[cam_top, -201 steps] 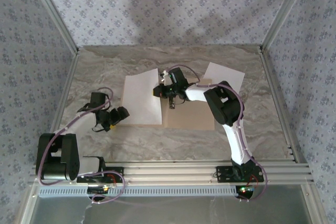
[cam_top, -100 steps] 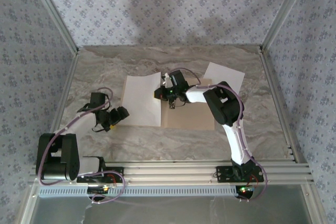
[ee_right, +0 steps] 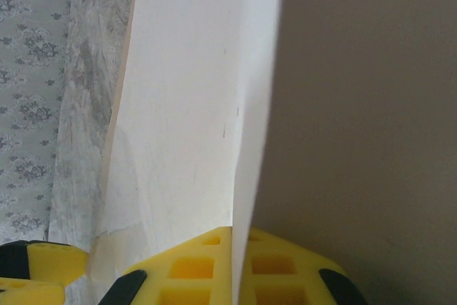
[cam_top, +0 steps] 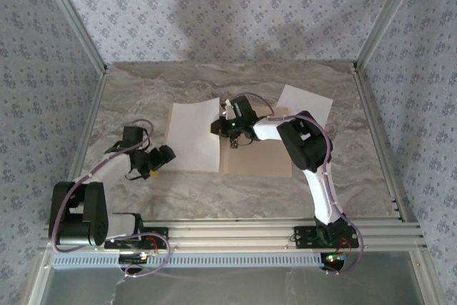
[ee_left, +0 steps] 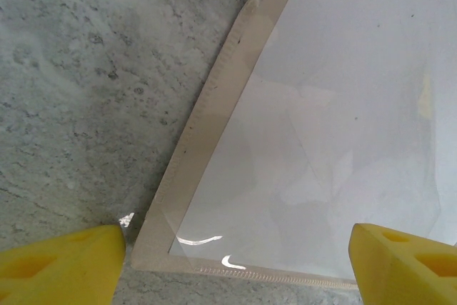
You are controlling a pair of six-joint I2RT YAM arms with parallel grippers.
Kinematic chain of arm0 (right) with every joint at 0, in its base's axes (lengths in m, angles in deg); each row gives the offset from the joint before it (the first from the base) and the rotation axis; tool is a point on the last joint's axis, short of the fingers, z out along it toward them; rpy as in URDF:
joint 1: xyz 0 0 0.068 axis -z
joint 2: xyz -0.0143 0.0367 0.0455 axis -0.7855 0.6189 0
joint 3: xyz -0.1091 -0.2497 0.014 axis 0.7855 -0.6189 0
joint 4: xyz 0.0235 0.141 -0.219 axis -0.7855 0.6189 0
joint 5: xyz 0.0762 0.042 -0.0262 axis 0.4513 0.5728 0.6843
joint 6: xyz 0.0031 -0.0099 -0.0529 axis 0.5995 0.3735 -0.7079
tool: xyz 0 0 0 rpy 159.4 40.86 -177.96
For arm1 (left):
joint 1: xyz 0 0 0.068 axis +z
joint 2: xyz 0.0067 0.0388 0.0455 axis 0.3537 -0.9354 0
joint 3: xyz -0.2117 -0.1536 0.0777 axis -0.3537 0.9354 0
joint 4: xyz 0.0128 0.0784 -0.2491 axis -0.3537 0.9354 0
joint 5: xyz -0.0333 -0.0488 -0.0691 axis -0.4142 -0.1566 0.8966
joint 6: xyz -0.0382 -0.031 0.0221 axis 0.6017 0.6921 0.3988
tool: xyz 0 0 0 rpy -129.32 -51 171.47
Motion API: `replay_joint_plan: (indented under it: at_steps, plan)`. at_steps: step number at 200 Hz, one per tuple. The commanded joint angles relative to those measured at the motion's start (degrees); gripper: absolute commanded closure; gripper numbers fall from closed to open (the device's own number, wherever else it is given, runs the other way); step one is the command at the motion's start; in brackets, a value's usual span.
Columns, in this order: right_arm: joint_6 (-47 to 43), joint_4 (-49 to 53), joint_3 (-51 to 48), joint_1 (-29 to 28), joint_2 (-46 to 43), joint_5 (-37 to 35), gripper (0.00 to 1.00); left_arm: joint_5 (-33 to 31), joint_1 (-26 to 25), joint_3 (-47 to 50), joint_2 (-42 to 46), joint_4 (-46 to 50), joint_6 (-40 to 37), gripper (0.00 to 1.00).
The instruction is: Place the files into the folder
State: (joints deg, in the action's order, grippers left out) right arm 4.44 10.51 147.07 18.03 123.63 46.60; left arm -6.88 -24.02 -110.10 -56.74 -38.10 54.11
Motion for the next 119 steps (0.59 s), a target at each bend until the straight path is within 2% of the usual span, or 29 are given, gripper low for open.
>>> replay_joint_plan:
  at_steps: [1,119]
  plan:
    - [-2.1,2.6,1.7,1.2,-2.4,-0.7,1.0,2.2,0.2,0.5,-0.1,-0.7,0.4,0.18]
    - [-3.0,2.2,4.0,0.2,-0.7,2.3,1.0,2.2,0.2,0.0,-0.4,-0.7,0.4,0.17]
